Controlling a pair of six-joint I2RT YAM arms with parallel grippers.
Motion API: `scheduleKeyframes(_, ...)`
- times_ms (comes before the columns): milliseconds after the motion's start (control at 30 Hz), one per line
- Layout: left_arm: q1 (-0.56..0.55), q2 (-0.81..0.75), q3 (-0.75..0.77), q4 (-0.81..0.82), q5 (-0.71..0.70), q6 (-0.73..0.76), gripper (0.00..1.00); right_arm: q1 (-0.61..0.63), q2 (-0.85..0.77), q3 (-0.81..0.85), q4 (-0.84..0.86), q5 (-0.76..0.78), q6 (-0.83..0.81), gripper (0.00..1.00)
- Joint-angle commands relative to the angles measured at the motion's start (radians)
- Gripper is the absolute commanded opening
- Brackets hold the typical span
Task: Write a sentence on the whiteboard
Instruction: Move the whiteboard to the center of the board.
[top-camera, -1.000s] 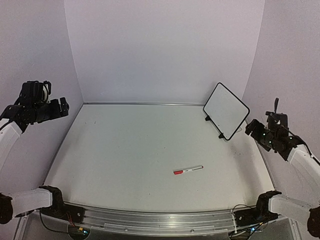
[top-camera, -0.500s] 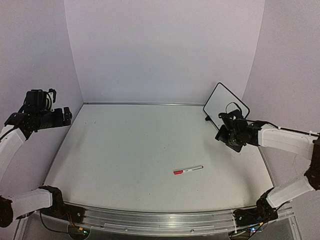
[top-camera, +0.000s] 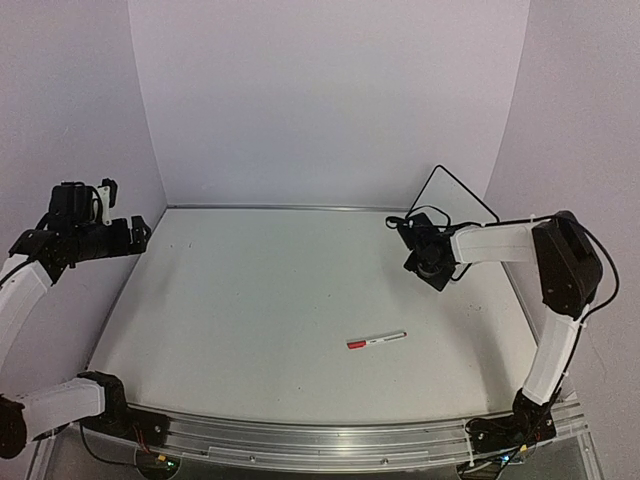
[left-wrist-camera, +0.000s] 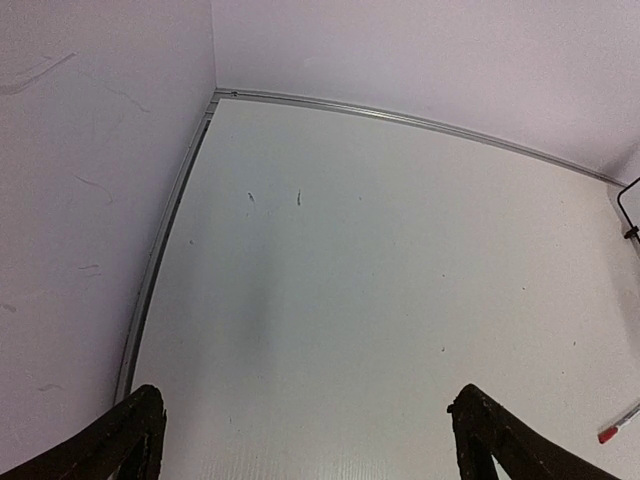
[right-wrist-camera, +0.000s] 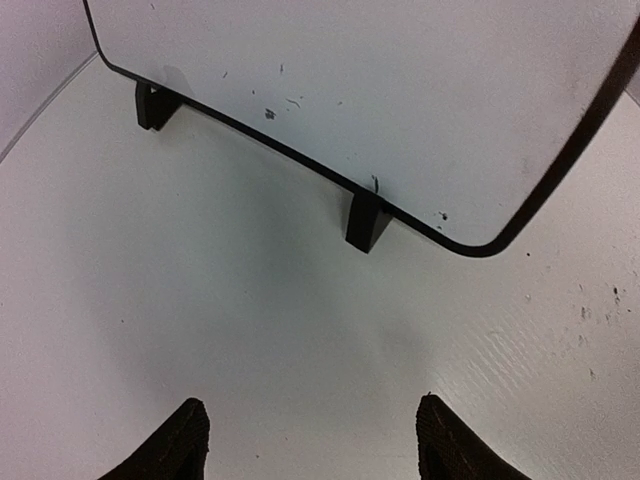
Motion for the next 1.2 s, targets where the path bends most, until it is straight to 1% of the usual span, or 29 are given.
scheduleKeyframes(0,0.003,-0.006,0.000,0.045,0.090,0.012,1.00,-0.029,0.093,0.111,-0.020,0.073,0.011,0.65)
scheduleKeyframes(233,0.003,-0.001,-0.002,0.047,0.111,0.017,1.00,-0.076,0.188,0.153,-0.062,0.090,0.047,0.62)
scheduleKeyframes(400,0.003,0.004,-0.002,0.048,0.121,0.017,1.00,-0.110,0.243,0.202,-0.086,0.087,0.034,0.60)
scheduleKeyframes(733,0.002,0.007,-0.002,0.049,0.122,0.019,1.00,-0.145,0.303,0.235,-0.105,0.074,0.056,0.56)
scheduleKeyframes(967,0.002,0.010,-0.002,0.050,0.129,0.019,1.00,-0.146,0.331,0.258,-0.114,0.098,0.078,0.47)
scheduleKeyframes(1167,0.002,0.014,-0.003,0.051,0.131,0.019,1.00,-0.146,0.346,0.277,-0.127,0.129,0.085,0.37)
